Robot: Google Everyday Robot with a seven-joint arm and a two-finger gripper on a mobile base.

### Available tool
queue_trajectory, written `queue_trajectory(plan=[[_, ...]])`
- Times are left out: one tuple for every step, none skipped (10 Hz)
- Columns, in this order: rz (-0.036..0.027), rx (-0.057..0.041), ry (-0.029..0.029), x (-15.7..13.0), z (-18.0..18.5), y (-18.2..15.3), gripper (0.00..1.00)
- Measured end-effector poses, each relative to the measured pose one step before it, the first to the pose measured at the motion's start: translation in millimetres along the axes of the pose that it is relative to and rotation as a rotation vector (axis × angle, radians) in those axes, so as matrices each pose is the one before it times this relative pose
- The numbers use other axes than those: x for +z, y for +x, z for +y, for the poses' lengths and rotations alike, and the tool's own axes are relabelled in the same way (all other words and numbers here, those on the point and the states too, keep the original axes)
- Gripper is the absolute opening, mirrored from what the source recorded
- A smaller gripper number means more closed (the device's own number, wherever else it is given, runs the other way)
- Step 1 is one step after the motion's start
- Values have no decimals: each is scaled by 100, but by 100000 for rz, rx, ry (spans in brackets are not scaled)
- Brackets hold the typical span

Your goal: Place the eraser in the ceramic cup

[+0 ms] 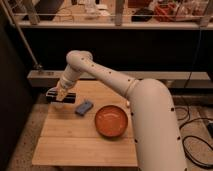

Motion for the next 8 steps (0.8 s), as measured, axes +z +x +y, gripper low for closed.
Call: queue_trajectory(plan=[[-197,154,50,28,-56,14,3],[-279,58,130,2,-53,-65,3],[-423,30,62,89,-111,-88,3],[-297,-50,48,84,-87,-140,3],[-181,-20,-3,107,-82,-68,3],[-189,-83,-35,98,-36,-88,3],[-368,96,153,-13,-82,-14,3],[-323,127,148,-14,-78,-6,3]])
